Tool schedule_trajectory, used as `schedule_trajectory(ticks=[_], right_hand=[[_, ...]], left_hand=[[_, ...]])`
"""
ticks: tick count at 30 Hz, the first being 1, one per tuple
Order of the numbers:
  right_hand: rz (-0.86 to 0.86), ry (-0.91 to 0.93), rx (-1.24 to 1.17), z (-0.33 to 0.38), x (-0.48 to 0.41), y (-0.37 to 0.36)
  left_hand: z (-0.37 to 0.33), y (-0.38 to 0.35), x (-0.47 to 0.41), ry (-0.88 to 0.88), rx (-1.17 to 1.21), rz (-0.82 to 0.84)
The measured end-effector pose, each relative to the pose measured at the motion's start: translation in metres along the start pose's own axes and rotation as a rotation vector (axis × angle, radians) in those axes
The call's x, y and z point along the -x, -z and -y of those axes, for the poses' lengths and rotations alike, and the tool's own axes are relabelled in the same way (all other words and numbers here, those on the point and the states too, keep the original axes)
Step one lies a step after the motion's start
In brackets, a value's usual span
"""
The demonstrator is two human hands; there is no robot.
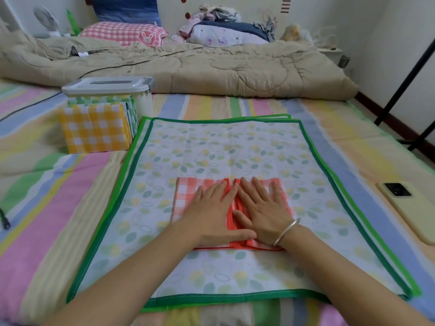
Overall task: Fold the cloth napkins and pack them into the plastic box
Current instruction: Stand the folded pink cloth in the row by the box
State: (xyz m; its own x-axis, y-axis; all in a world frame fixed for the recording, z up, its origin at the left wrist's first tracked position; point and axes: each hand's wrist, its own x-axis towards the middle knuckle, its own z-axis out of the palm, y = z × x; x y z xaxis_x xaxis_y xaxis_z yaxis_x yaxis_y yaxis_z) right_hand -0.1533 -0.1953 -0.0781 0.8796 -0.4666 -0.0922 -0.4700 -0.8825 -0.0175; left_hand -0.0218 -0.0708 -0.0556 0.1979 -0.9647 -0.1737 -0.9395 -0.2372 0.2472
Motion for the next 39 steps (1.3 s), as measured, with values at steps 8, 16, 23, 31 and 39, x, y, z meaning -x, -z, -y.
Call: schedule_trajectory(ticks=[8, 16, 23, 31, 39], right_hand=[[-0.265, -0.151, -0.568, -0.01, 0.005, 0.019], [-0.117, -0.736, -0.455, -0.024, 0.048, 0.037], [-0.224, -0.562, -1.564, -0.007, 0.074, 0.058], [-0.51, -0.339, -1.211, 0.079, 0.071, 0.027], [-0.482, -0.038, -0.536, 0.116, 0.05, 0.009]], left_hand=[[0.005, -0.022, -0.002, -0.022, -0.131, 0.018], [0.004, -0.021, -0.001, -0.014, -0.189, 0.027], [0.004, -0.024, -0.001, -0.02, -0.183, -0.04], [0.009, -0.025, -0.001, -0.064, -0.087, -0.105], [0.011, 0.023, 0.022, 0.293, 1.615, -0.151]])
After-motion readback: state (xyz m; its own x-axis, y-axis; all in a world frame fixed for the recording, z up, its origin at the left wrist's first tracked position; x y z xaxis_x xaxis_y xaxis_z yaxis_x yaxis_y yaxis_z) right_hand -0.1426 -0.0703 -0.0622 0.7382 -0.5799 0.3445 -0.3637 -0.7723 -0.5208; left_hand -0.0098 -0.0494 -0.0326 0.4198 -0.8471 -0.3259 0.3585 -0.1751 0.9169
